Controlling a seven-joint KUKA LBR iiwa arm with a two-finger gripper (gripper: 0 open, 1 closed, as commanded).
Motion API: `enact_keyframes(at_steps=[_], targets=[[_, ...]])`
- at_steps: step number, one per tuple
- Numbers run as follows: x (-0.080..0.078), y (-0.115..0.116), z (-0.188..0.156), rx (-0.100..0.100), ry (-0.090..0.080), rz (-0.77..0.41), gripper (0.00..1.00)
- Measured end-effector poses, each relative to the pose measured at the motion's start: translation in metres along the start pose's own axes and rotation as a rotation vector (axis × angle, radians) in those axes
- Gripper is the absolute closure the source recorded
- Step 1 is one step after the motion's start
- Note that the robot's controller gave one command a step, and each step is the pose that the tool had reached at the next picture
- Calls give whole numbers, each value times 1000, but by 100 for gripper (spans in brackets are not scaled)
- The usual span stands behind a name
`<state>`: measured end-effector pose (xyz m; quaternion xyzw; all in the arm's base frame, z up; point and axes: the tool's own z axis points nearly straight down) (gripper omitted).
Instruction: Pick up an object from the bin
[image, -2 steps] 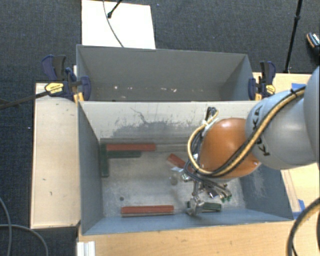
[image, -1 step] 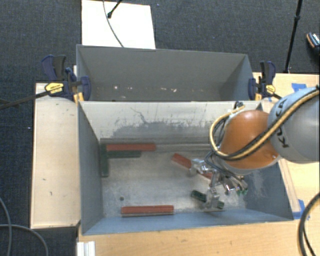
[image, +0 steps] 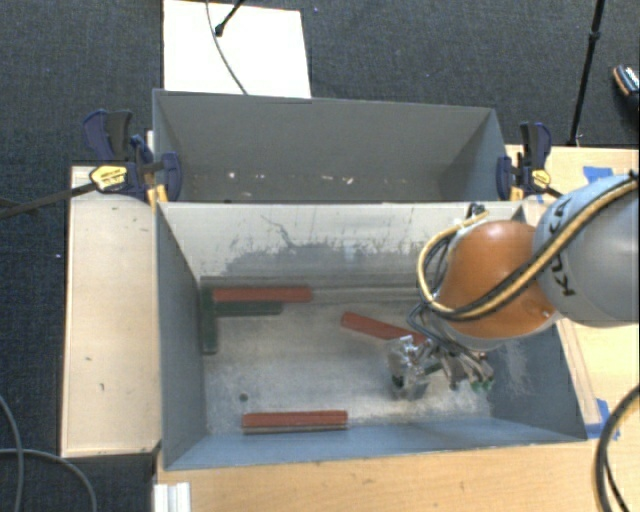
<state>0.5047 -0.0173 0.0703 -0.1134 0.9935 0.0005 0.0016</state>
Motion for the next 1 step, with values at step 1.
enact_keyframes(at_steps=[1], targets=[[-16, 0, -151, 3, -8, 16, 100]])
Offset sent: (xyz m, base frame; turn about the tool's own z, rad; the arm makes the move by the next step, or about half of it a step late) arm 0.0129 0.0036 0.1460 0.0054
